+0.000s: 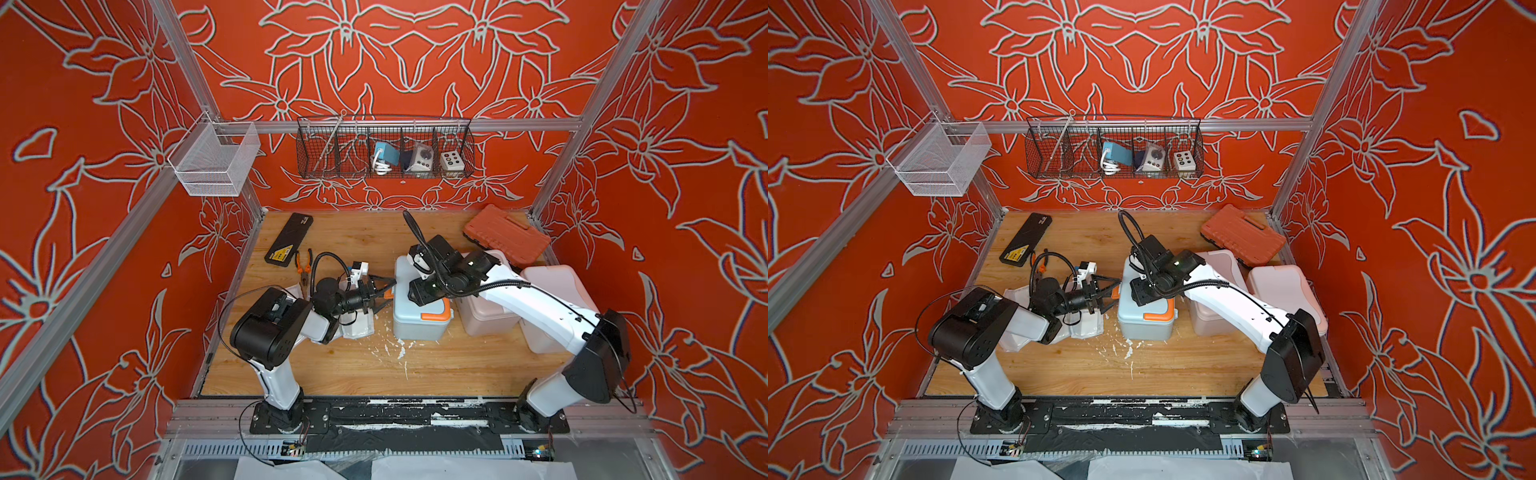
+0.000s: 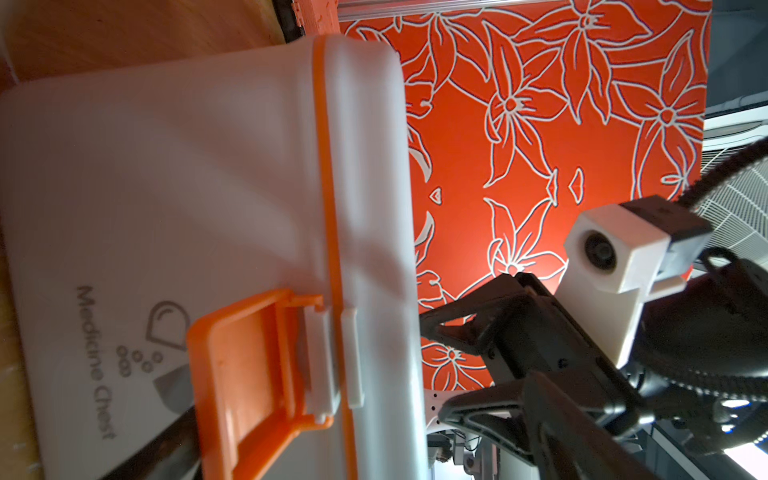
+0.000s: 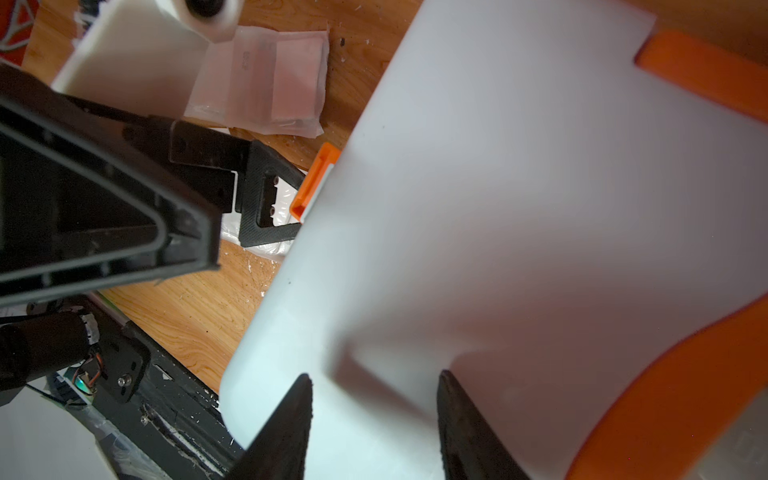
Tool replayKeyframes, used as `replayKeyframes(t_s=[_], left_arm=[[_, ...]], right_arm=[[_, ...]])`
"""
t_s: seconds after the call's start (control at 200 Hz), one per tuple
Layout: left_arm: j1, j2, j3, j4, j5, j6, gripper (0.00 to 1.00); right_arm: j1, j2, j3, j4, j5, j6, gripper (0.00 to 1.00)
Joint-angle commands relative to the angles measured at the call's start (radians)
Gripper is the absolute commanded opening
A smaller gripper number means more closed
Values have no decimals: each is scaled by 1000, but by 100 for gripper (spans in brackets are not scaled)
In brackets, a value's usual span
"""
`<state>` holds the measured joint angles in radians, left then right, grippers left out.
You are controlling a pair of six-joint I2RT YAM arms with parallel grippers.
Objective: Open first aid kits and take out gauze
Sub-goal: Fasten the fastener of the first aid kit.
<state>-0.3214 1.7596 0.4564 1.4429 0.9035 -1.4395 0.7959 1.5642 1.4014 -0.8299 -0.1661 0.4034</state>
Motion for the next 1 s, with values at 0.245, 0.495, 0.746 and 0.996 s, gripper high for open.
replayKeyframes(t_s=[0.245,0.495,0.746,0.996], left_arm=[[2,-42,-1,176,25,-89,98],[30,-75,-29,169,16,-93,98],[45,-101,-43,160,12,-96,98],[56,-154,-56,-32,4,0,98]], right_arm=[[0,23,-28,-63,-27,14,50],[-1,19,-32,-59,-33,15,50],[0,17,-37,-56,-35,17,50],[0,2,-26,-67,-29,17,50]])
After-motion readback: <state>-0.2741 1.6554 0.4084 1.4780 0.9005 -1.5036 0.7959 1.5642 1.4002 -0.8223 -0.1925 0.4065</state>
